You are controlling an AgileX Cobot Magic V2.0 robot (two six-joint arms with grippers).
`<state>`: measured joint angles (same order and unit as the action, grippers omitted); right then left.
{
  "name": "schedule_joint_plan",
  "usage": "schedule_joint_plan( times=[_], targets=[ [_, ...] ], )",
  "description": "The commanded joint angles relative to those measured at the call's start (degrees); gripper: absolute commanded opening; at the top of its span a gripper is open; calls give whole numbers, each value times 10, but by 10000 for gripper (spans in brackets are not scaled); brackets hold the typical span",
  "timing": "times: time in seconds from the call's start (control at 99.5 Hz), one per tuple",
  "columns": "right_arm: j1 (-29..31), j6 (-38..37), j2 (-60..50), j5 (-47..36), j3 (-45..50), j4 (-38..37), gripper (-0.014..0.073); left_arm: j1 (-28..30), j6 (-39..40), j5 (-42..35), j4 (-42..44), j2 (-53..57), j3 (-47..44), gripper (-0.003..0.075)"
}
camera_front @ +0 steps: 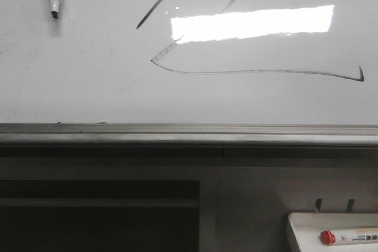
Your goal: Write number 2 on whiteboard
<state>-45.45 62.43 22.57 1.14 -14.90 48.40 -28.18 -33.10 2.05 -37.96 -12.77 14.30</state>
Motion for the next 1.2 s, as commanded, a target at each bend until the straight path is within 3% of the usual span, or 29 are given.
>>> schedule_joint_plan(
  times=[0.0,0.251,0.332,0.402,0.472,0.603,0.784,1.186],
  targets=[
    [4,5,1,-35,-15,0,-71,1,2,-33,0,-4,15,-20],
    [4,5,1,-35,-14,0,-71,3,2,-45,22,17,-25,-20],
    [4,5,1,-35,-14,0,-71,8,15,-69,149,48,-55,-20],
    [4,5,1,-35,-14,0,-71,24,98,-70,250,81,-83,-20],
    [4,5,1,-35,-14,0,-71,49,174,-62,294,115,-111,-20],
    [4,5,1,-38,-14,0,-71,104,234,-27,297,144,-151,-20],
    [4,5,2,-37,-14,0,-71,162,237,133,304,145,-149,-20],
    [4,5,2,-36,-14,0,-71,195,237,131,303,145,-150,-20]
  ],
)
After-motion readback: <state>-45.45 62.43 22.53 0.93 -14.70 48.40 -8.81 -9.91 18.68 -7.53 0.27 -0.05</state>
